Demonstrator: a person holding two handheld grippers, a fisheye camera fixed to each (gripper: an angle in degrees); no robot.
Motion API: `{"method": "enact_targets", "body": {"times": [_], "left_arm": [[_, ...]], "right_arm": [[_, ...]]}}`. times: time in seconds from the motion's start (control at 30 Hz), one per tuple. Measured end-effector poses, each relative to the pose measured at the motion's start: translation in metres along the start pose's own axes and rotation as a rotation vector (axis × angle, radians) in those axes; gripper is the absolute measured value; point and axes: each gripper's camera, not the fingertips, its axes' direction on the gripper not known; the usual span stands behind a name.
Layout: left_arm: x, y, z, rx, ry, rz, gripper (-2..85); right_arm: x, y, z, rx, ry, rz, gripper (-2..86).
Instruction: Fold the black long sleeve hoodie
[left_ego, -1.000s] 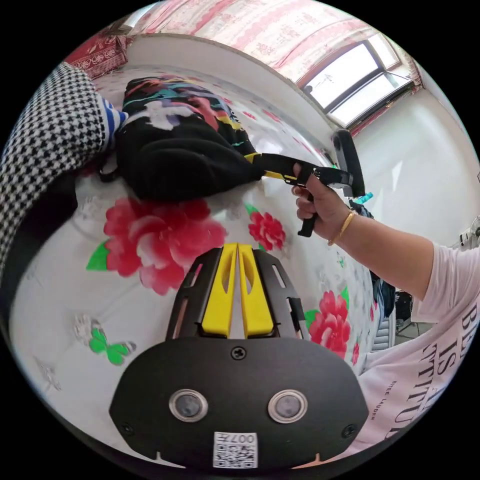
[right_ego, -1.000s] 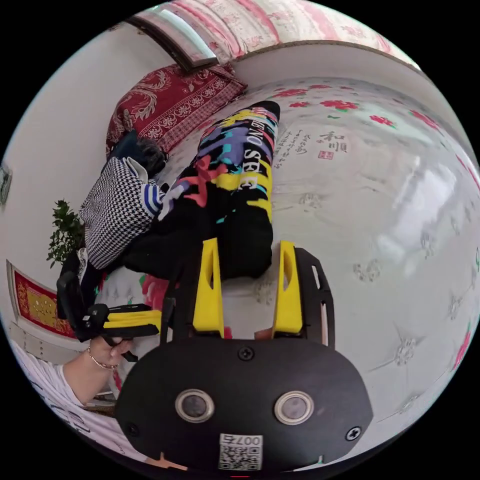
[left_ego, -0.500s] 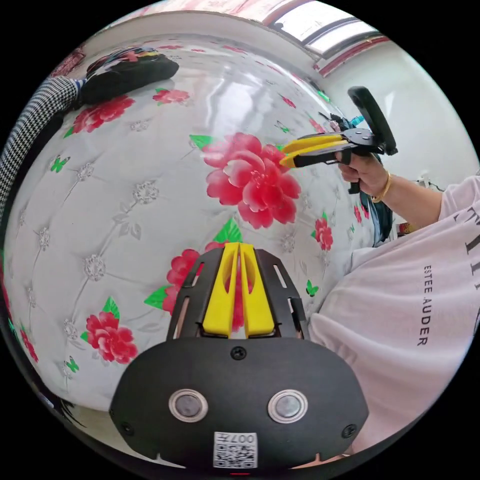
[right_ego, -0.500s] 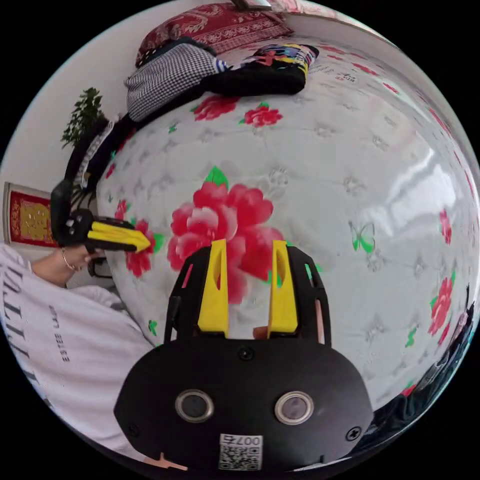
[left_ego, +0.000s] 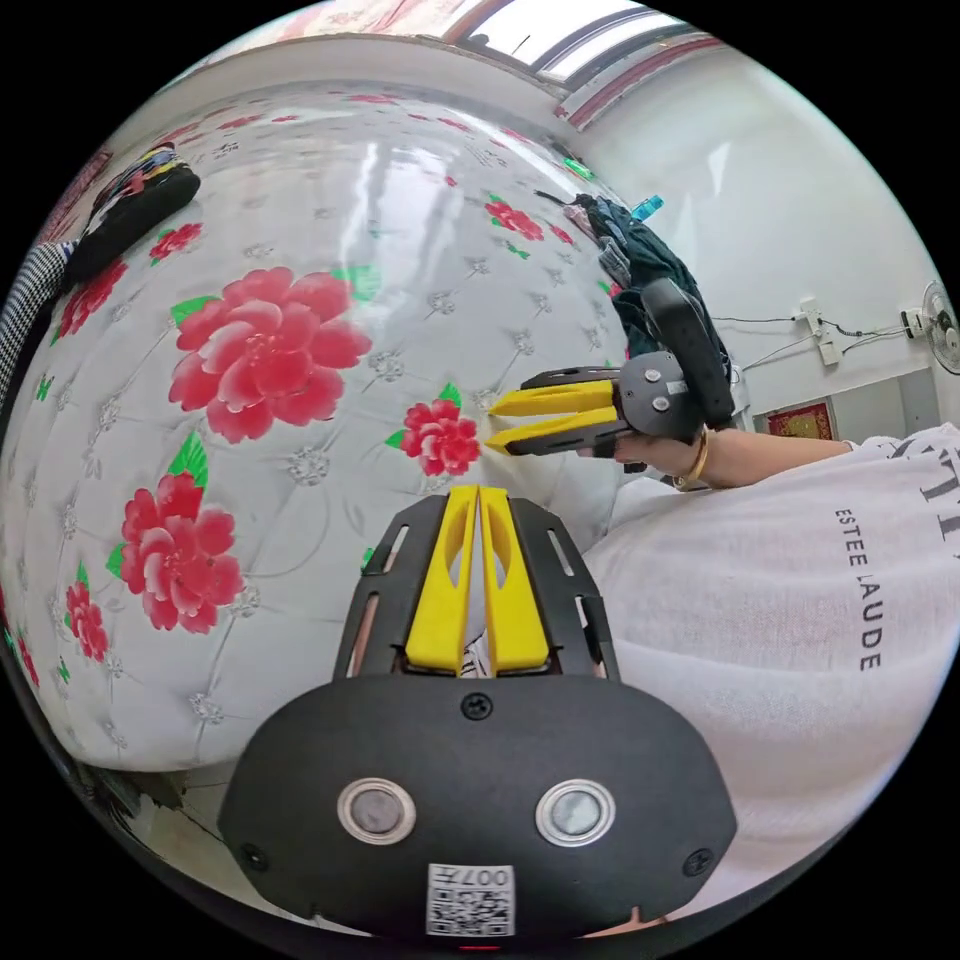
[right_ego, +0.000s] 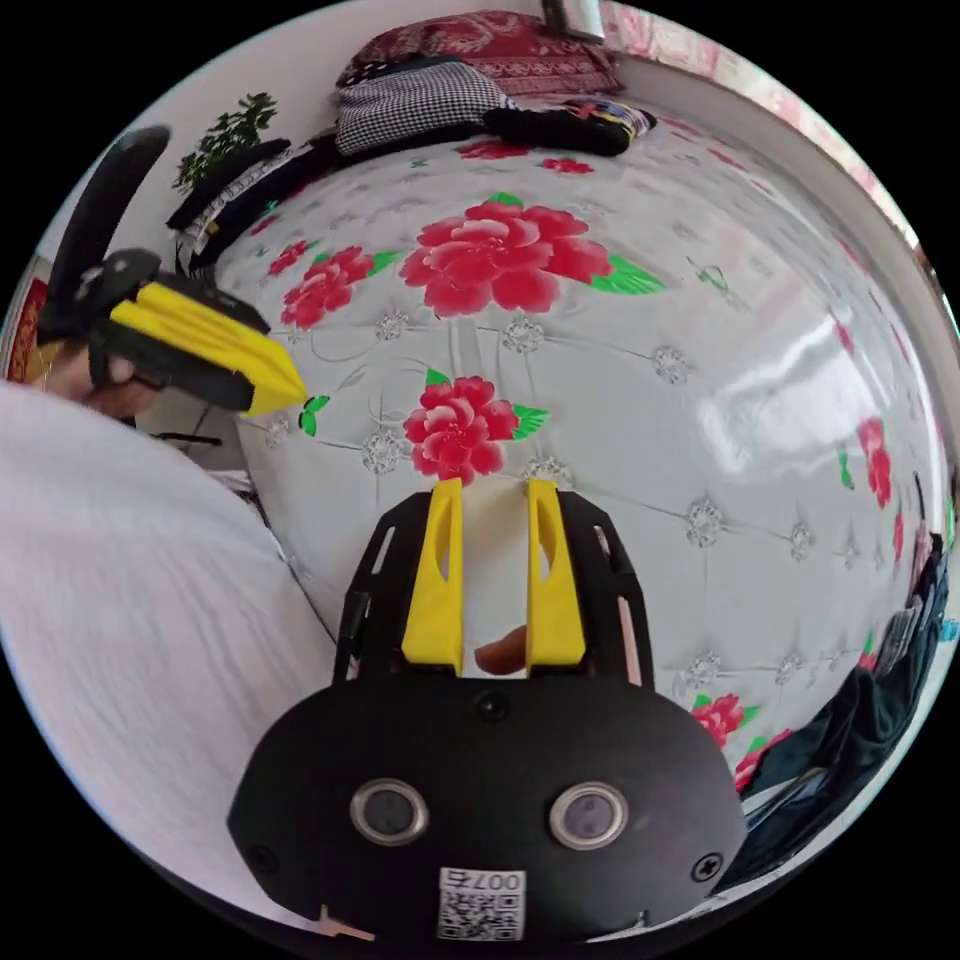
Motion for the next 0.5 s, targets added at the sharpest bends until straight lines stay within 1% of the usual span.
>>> {"method": "enact_targets", "body": {"times": [0.07, 0.13, 0.23, 0.27, 0.33, 0.37, 0.4, 0.5], "left_arm": [[0.029, -0.007, 0.007, 0.002, -0.003, 0.018, -1.0], [0.047, -0.011, 0.015, -0.008, -0.005, 0.028, -1.0], [0.071, -0.017, 0.028, -0.037, -0.030, 0.034, -1.0], [0.079, -0.019, 0.032, -0.040, -0.036, 0.032, -1.0], [0.088, -0.022, 0.037, -0.037, -0.035, 0.022, -1.0], [0.094, -0.024, 0.040, -0.032, -0.031, 0.012, -1.0], [0.096, -0.024, 0.041, -0.028, -0.030, 0.007, -1.0], [0.105, -0.026, 0.047, -0.012, -0.032, -0.019, -1.0]], "right_arm": [[0.021, 0.011, -0.008, -0.004, -0.067, 0.051, 7.6], [0.045, 0.041, -0.026, 0.091, -0.037, 0.138, 7.8], [0.104, 0.132, -0.068, 0.269, 0.164, 0.407, 8.9], [0.116, 0.150, -0.075, 0.287, 0.205, 0.466, 9.1], [0.159, 0.226, -0.105, 0.348, 0.377, 0.692, 10.0], [0.169, 0.246, -0.113, 0.360, 0.425, 0.747, 10.3], [0.186, 0.282, -0.128, 0.379, 0.506, 0.849, 10.8], [0.222, 0.353, -0.155, 0.399, 0.605, 1.050, 12.1]]}}
